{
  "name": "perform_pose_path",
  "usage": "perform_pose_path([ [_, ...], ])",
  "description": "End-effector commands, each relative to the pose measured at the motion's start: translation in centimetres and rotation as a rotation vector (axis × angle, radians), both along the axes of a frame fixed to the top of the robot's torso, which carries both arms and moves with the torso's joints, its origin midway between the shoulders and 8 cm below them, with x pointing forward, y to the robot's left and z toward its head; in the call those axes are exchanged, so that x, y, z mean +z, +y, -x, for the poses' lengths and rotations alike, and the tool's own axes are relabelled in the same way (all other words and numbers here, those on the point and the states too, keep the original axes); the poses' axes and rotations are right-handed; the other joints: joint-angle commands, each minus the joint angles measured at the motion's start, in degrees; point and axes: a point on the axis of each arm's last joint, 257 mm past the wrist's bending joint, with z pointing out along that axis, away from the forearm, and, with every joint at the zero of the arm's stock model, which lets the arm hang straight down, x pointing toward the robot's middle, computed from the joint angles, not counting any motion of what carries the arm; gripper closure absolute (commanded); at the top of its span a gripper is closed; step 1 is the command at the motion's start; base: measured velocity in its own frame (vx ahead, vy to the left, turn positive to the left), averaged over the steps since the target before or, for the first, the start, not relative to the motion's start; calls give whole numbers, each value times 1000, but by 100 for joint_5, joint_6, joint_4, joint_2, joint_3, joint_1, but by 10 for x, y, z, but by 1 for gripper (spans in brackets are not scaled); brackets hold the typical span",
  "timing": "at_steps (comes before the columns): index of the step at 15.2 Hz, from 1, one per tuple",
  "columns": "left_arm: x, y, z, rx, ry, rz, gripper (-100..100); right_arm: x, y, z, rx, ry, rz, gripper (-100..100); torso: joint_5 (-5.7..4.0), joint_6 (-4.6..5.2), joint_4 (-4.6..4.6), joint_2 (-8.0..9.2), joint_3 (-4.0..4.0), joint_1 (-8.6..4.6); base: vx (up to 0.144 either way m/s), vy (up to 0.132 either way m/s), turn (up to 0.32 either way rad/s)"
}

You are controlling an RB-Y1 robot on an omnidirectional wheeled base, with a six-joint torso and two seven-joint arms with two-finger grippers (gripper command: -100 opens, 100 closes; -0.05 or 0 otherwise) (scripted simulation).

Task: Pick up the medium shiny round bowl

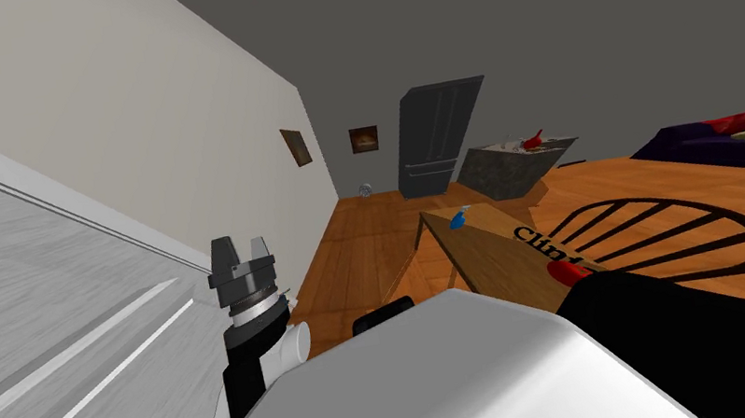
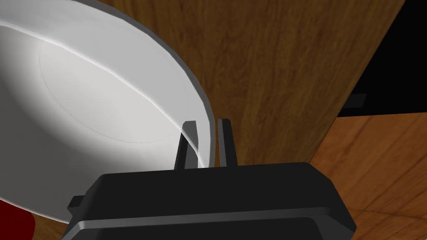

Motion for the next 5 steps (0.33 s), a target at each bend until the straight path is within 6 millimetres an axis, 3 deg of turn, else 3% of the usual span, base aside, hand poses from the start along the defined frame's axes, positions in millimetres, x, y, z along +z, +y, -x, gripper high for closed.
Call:
perform_pose_path([
  [1, 0, 0, 0, 0, 0, 0, 0, 0, 0, 0, 0, 0, 0, 100, 0, 0, 0, 0, 0, 0, 0, 0, 0],
  [4, 0, 0, 0, 0, 0, 0, 0, 22, -17, 4, 14, 5, 4, 100, 10, 6, -6, -14, -9, 23, 46, 56, -93],
  [5, 0, 0, 0, 0, 0, 0, 0, 15, -13, 3, 9, 5, 6, 100, 13, 7, -7, -19, -12, 35, 29, 46, -37],
])
